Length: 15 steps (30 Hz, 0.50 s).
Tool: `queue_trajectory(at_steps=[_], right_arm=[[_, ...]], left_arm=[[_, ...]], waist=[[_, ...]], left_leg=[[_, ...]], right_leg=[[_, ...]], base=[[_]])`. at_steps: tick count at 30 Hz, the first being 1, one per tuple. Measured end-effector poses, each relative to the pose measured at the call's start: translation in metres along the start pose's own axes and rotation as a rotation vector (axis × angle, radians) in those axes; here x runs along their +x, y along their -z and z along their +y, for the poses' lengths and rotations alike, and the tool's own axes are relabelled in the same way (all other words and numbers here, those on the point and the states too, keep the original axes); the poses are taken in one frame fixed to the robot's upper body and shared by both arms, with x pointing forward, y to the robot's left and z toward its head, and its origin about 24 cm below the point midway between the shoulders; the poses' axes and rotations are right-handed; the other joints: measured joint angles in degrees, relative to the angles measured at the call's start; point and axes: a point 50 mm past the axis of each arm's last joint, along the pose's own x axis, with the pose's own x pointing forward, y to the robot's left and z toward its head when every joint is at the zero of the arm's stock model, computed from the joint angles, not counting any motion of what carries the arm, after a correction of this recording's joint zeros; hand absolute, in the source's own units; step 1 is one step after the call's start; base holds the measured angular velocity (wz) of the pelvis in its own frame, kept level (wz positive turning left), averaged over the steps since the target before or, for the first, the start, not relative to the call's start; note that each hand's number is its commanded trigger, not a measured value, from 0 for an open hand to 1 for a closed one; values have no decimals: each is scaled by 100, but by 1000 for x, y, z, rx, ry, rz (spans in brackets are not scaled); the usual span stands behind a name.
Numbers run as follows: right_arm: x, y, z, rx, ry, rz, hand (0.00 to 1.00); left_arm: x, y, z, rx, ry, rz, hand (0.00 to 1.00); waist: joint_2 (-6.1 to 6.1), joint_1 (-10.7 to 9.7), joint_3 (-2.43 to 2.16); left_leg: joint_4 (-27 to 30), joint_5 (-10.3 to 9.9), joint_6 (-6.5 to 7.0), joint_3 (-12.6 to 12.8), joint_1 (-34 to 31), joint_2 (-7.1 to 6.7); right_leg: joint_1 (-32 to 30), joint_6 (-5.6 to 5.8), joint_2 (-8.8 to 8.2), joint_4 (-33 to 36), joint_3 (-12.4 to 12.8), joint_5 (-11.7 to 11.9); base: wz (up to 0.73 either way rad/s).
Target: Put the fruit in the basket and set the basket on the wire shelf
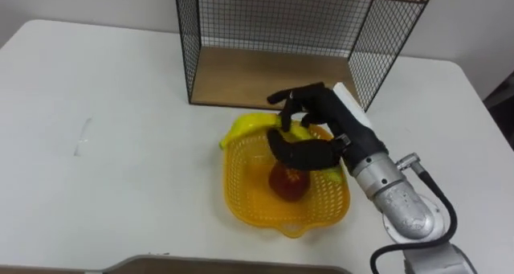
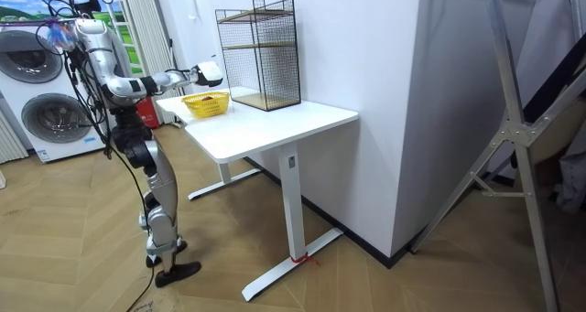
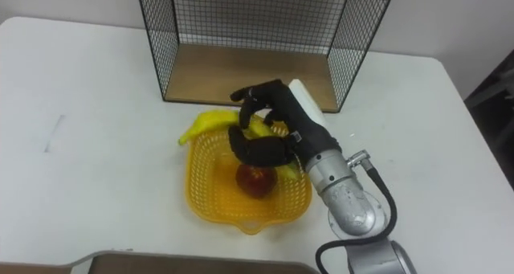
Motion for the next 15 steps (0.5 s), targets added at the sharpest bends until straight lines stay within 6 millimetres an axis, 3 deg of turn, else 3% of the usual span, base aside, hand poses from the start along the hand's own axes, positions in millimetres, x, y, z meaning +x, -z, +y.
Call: queue_trajectory(at_steps=[15], right_arm=[[0,6,1,-37,-17,34,0]], left_arm=[[0,-5,3,0,-16,-23,0]], waist=[[8,7,0]], left_leg=[[3,0,0,8,-9,1]], right_leg=[[-15,0,2,6,-4,0]], base=[[0]])
